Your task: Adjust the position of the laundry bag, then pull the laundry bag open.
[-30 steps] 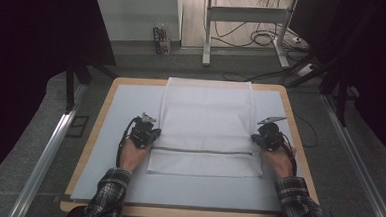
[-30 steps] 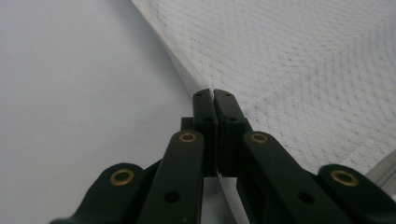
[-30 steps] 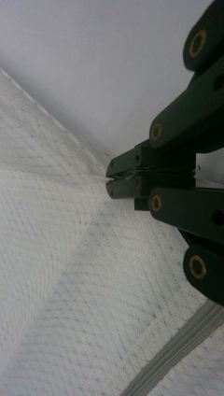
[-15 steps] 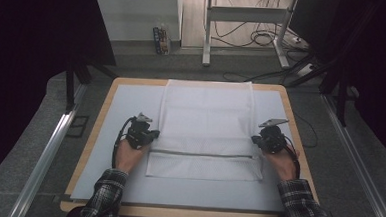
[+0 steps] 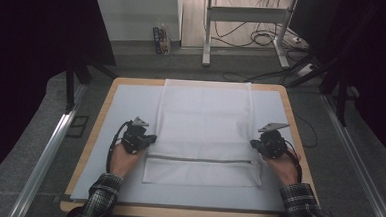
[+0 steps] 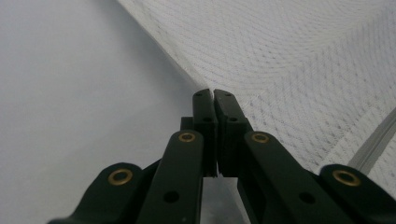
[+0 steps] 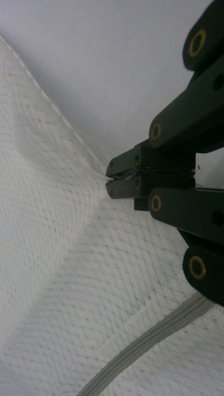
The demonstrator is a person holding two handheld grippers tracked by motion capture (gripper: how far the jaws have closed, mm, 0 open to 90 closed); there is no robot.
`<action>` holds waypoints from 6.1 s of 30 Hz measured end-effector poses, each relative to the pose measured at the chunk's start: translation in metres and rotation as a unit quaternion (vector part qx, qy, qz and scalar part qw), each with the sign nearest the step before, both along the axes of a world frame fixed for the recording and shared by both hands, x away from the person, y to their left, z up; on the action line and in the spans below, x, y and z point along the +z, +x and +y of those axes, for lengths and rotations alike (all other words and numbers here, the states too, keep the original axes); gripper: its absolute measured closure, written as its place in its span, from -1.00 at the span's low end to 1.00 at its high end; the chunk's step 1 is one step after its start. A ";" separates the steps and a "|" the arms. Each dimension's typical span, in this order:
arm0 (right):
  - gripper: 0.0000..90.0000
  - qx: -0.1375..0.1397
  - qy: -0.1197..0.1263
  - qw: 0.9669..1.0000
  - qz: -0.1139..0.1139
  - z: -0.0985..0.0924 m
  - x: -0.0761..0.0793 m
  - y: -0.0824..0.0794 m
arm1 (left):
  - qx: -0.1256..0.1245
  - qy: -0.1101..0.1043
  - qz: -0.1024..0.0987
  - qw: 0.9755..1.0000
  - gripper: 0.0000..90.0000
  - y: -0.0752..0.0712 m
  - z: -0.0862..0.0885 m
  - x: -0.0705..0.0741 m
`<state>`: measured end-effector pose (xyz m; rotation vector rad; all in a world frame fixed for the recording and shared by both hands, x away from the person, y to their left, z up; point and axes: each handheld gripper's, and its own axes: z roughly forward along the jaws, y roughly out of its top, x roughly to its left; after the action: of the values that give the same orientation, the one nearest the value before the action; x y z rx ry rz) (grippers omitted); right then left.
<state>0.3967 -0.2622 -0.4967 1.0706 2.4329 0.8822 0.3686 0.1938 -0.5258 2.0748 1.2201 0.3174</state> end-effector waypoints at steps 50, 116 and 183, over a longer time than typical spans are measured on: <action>0.95 0.045 0.000 0.999 0.023 0.006 0.001 -0.043 | -0.018 0.008 0.015 1.000 0.96 -0.048 0.010 0.000; -1.00 0.039 0.025 0.999 -0.018 -0.001 -0.004 -0.096 | -0.040 0.058 -0.049 0.996 -0.95 -0.099 0.007 -0.001; 0.88 0.037 -0.025 0.997 0.060 -0.003 -0.012 -0.124 | -0.058 0.084 -0.048 0.994 -0.93 -0.100 -0.004 -0.002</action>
<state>0.2727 -0.2649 -0.5091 1.0508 2.5946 0.7948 0.2688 0.1897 -0.5275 2.2360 1.0414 0.4740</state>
